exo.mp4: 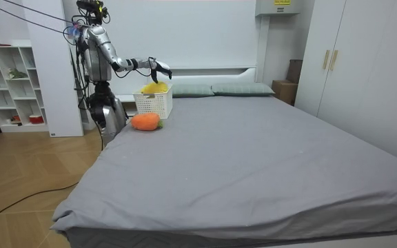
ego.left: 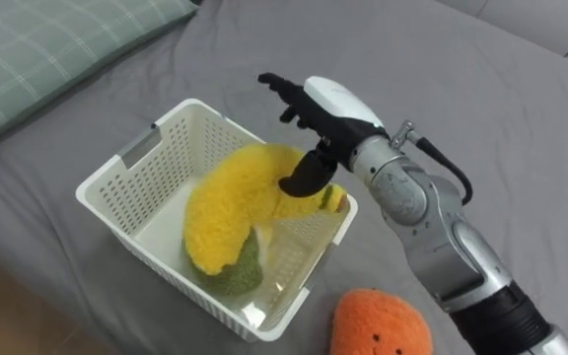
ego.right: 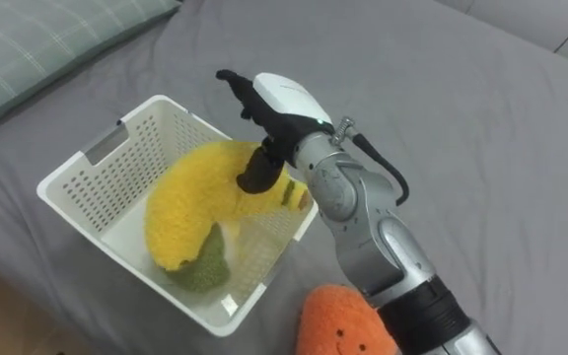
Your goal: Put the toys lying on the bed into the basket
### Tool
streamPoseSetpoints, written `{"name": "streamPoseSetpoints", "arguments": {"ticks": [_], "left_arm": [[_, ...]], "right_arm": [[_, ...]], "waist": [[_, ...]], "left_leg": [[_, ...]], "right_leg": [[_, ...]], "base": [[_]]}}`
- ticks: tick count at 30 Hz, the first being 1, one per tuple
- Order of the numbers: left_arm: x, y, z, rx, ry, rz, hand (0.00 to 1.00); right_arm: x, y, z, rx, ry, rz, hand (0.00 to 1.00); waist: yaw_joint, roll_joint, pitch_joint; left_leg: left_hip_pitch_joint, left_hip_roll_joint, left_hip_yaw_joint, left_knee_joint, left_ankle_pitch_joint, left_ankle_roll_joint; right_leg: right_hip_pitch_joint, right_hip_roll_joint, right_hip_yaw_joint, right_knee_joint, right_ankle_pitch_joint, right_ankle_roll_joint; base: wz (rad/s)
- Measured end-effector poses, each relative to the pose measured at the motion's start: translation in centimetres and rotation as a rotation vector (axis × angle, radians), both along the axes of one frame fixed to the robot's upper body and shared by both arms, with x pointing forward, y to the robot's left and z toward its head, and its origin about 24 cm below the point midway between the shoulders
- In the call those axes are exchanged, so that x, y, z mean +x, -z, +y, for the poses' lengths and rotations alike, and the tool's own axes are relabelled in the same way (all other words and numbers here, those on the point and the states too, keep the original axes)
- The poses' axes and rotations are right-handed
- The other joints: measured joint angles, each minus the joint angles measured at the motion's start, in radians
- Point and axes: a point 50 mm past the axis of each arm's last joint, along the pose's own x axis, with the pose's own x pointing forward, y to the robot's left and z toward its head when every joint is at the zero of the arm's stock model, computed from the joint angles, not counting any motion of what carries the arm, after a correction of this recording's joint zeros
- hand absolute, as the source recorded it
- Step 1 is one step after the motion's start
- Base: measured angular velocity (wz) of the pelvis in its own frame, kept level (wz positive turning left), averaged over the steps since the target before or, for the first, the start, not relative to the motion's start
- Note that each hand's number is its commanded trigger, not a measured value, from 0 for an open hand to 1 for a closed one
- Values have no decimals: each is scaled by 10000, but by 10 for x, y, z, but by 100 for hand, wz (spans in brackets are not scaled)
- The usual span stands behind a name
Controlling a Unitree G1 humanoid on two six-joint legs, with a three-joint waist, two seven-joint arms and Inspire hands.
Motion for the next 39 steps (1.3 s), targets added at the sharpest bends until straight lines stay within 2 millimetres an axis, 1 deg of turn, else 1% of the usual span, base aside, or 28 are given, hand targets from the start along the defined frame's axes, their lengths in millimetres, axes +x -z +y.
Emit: {"name": "streamPoseSetpoints", "arguments": {"ticks": [3,4,12,14,16,18,21,23,24,25,26,28,29,31,32,34,37,39], "left_arm": [[0,0,0,7,-10,4,0],[0,0,0,9,-6,8,0],[0,-1,2,123,85,27,0],[0,-1,3,113,21,12,0],[-2,-1,5,124,-73,46,0],[-3,0,5,14,-256,37,0],[-4,0,5,-68,-530,-3,0],[-6,0,6,-63,-674,19,0],[-10,1,7,-45,-780,153,0],[-13,2,8,-35,-868,229,0],[-14,2,8,-40,-877,243,0],[-15,2,7,-57,-884,257,0],[-14,2,8,-52,-886,238,0],[-14,1,8,-27,-912,198,0],[-14,1,8,-24,-916,196,0],[-13,1,9,8,-925,174,0],[-12,0,9,104,-923,96,0],[-13,1,9,103,-944,115,0]], "right_arm": [[0,0,0,8,7,1,0],[0,0,-1,13,8,4,0],[1,0,-4,-47,59,-19,0],[2,-2,-6,-12,114,-99,0],[3,-3,-10,44,236,-146,0],[4,-3,-15,154,450,-106,0],[5,-2,-29,396,949,-21,0],[2,6,-41,651,1335,141,0],[-2,17,-47,580,1588,462,0],[-6,29,-54,507,1845,842,0],[-8,34,-58,498,2016,1038,0],[-14,55,-72,364,2608,1807,0],[-17,59,-75,365,2746,1973,0],[-25,77,-87,197,3186,2637,0],[-27,81,-88,161,3254,2771,0],[-32,88,-92,89,3389,3066,0],[-37,94,-94,169,3456,3293,0],[-41,97,-95,191,3517,3409,0]], "waist": [[-21,3,2],[-52,23,16],[-94,1,-2],[-179,-1,-5],[-307,17,-5],[-352,53,-1],[-424,84,-35],[-491,130,-20],[-629,199,-32],[-727,169,-87],[-766,180,-79],[-926,225,-75],[-958,232,-80],[-1152,263,-100],[-1156,270,-102],[-1405,313,-102],[-1657,328,-114],[-1718,346,-138]], "left_leg": [[-2,1,0,0,0,-1],[-8,0,-2,1,0,0],[-38,1,-2,3,0,0],[-102,0,-22,64,0,-1],[-116,-4,-41,85,0,-1],[-112,-10,-37,106,0,-1],[-76,-10,6,120,1,1],[8,-17,-17,129,1,1],[103,-16,-28,116,1,2],[134,-13,-29,102,0,2],[146,-12,-21,101,0,1],[170,-9,49,108,0,1],[170,-7,72,108,0,1],[187,13,195,114,-1,-2],[188,20,253,114,-2,-2],[175,23,329,112,-2,-1],[194,25,385,100,-4,2],[253,28,468,85,-4,3]], "right_leg": [[1,47,22,-2,0,0],[-1,50,12,-4,0,0],[-23,53,3,-17,0,0],[-38,16,-70,-19,0,0],[-29,15,-132,-17,0,0],[-11,22,-95,-16,1,0],[7,7,-7,-7,0,0],[117,-5,-10,-25,0,0],[214,-10,8,-28,0,1],[242,-10,12,-27,-1,2],[245,-10,27,-26,-1,1],[233,-17,66,-6,0,1],[225,-16,81,-6,0,1],[202,18,251,8,2,-3],[183,39,308,13,3,-5],[141,62,419,16,12,-18],[149,75,523,30,13,-17],[161,78,587,30,15,-13]], "base": [[0],[0],[0],[6],[6],[0],[-3],[3],[3],[0],[-4],[-10],[-11],[-15],[-23],[-15],[-6],[-8]]}}
